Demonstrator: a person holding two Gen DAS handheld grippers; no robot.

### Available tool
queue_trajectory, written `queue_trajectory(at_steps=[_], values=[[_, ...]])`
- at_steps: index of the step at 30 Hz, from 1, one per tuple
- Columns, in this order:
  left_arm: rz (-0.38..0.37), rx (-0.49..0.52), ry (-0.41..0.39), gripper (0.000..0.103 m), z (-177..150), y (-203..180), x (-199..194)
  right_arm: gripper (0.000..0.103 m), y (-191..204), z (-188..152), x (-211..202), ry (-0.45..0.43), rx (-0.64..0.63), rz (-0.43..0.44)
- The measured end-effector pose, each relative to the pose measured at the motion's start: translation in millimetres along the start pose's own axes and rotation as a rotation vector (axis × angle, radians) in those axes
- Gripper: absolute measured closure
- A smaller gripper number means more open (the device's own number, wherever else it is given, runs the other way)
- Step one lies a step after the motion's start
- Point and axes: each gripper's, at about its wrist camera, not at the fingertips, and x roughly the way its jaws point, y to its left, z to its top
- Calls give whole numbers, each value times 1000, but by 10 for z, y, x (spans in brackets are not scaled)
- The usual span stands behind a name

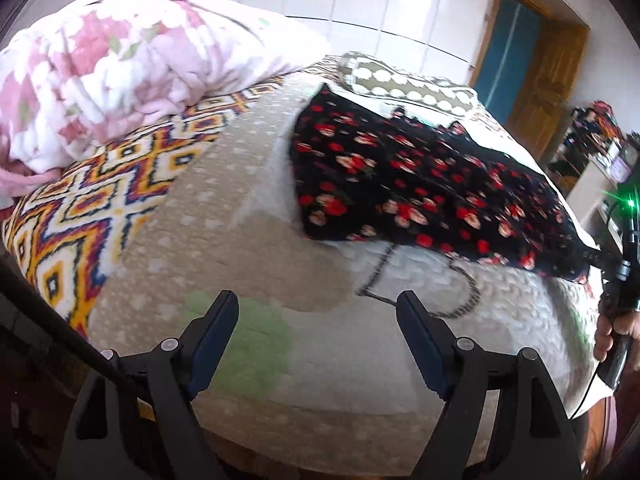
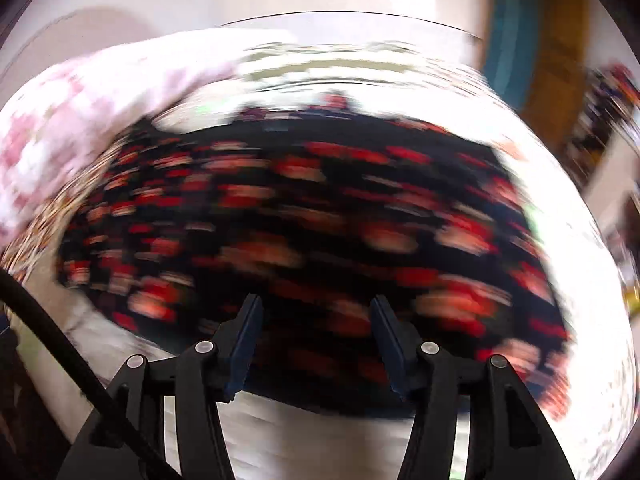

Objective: Fold large clothes

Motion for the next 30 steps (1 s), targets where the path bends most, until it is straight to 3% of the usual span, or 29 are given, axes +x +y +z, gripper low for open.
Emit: queue_trajectory(at_steps=[5,10,17,22,30], values=[[-5,64,41,23,-48,-335,101,42,-1055,-296,-263,-19,243,-126],[-7,164,52,23,-101,-796,164,42,-1508,-593,-569,-66,374,-97],[-24,243,86,23,-194,-1281,394,40,-1502,-985,-742,-70,363,-127],[-3,267,145,23,-308,-1430,651,39,-1357,-1143,-685,-58,355,-102],[21,245,127,8,-367,-1402,722,30,-1102,-1149,-598,-68,278,-121]])
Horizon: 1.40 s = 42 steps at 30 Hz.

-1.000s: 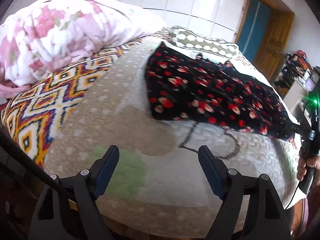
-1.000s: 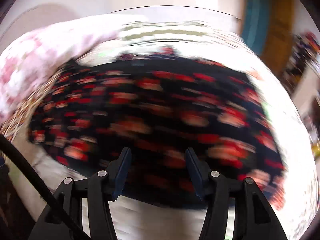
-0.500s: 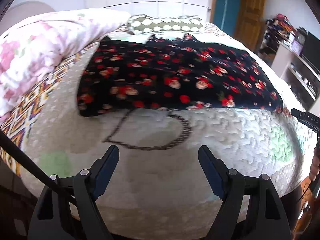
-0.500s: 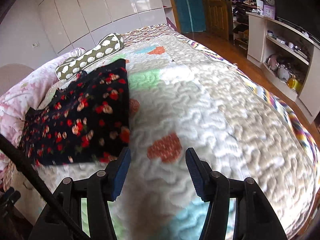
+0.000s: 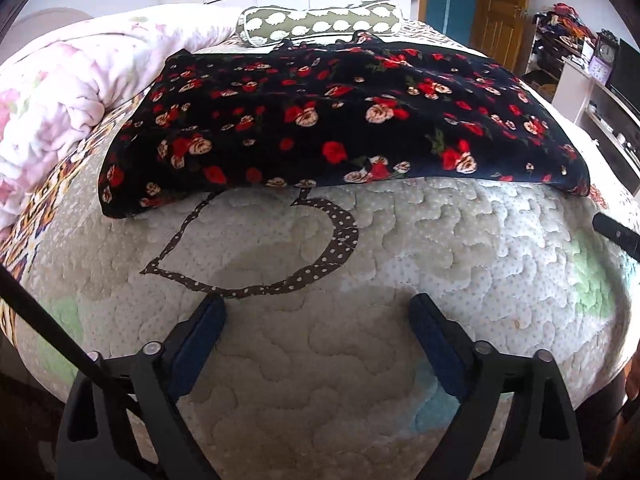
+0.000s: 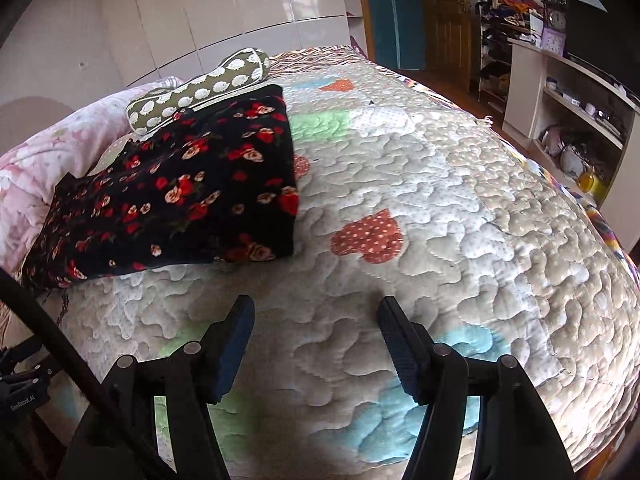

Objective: Fold large clothes

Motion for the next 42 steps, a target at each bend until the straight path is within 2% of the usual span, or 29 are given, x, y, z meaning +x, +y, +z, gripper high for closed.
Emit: queue_trajectory(at_steps=[8,15,34,42], values=[[0,-15,7,6,-25,29,1,18,188,-56,141,-11,-52,-77],[6,-23,26,2,-27,36,20,12,312,-81,227,-25,-92,-156],[2,-20,60,0,-17,51,42,9,354,-172,197,-83,-84,-185],[10,-11,46,0,-40,31,31,8,345,-184,195,-95,-75,-184]])
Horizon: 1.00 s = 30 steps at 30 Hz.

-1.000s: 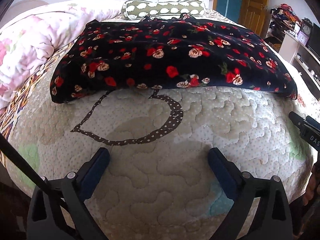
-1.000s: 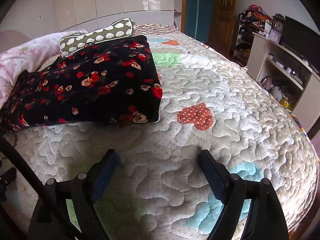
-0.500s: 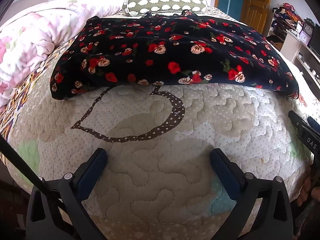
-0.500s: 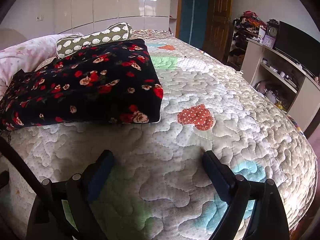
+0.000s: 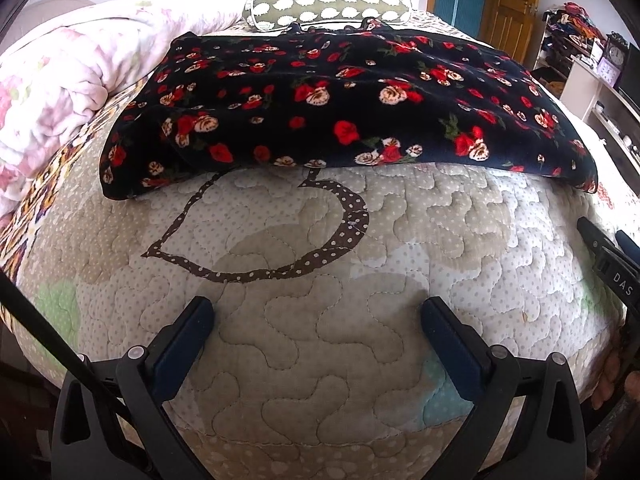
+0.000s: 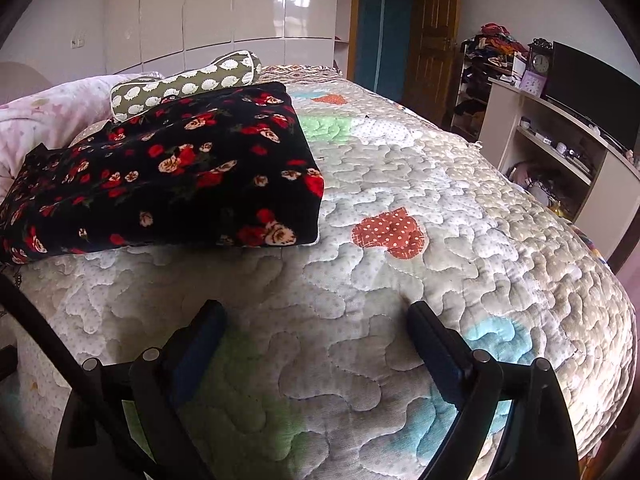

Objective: Fold large clothes

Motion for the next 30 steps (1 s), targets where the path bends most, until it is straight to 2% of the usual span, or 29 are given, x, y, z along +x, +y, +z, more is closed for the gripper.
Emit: queue_trajectory(at_steps=[9,30], values=[[-2,3,-4,0,-25,-7,-22,6,32,-13,-5,-1,-8,-30],[-4,-1,-23,0,-55,3,-63,6,17,-35,-19,-20,-4,-22]])
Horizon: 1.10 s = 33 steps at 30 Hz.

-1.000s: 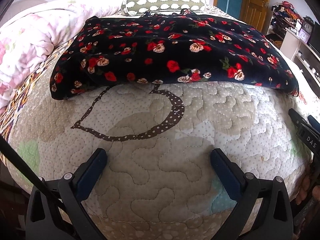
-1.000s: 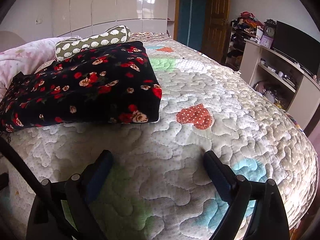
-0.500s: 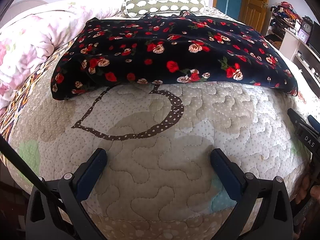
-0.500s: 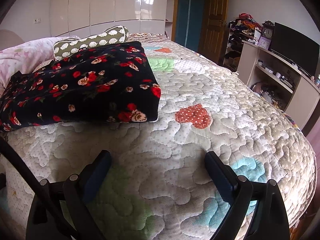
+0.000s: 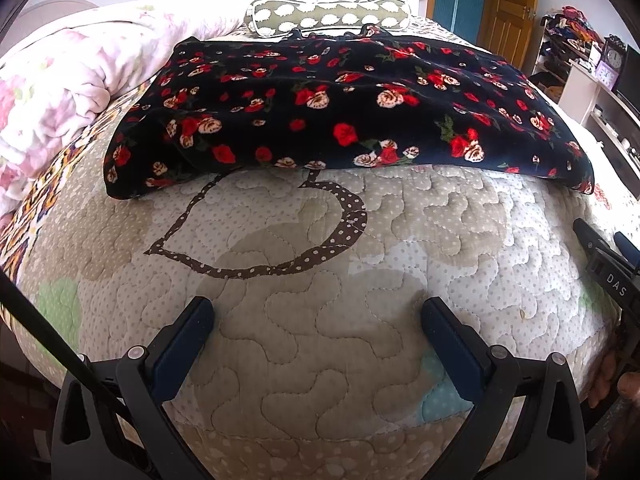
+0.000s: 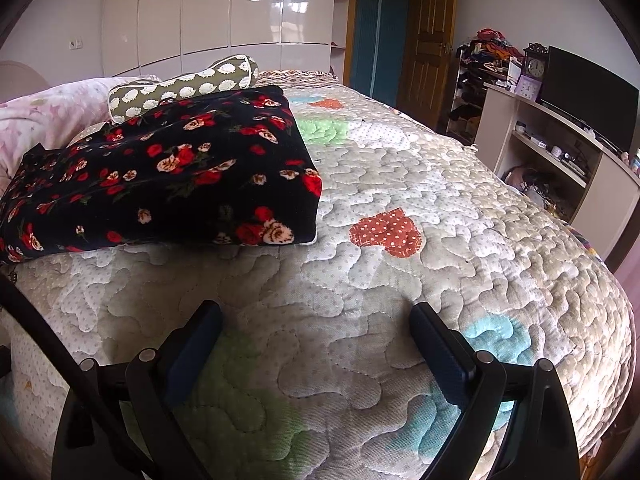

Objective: Fold large clothes

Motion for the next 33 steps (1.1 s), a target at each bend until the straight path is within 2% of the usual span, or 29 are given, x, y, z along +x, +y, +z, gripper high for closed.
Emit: queue_trajectory(at_steps=[16,20,22,23,24,26,27,30,33], values=[[10,13,-5,0,-7,-17,-8,6,14,4,-7,-5,1,0],[-9,29,9,1,13,1,-51,6,11,-1,-9,-5,1,0],[-47,32,10,16,28,29,-143,6,12,2,-7,-5,2,0],[-78,32,10,33,46,47,-211,6,13,0,-8,-4,2,1],[-107,29,9,45,70,57,-269,6,17,3,-6,-3,2,1],[-187,8,-14,47,191,125,-439,5,20,2,-3,-4,3,3],[-198,4,-33,47,250,144,-497,5,22,1,-3,-5,4,3],[-184,23,-108,47,557,148,-653,5,20,-5,-2,-7,5,6],[-179,34,-136,47,932,93,-586,5,19,-16,-6,-13,2,12]])
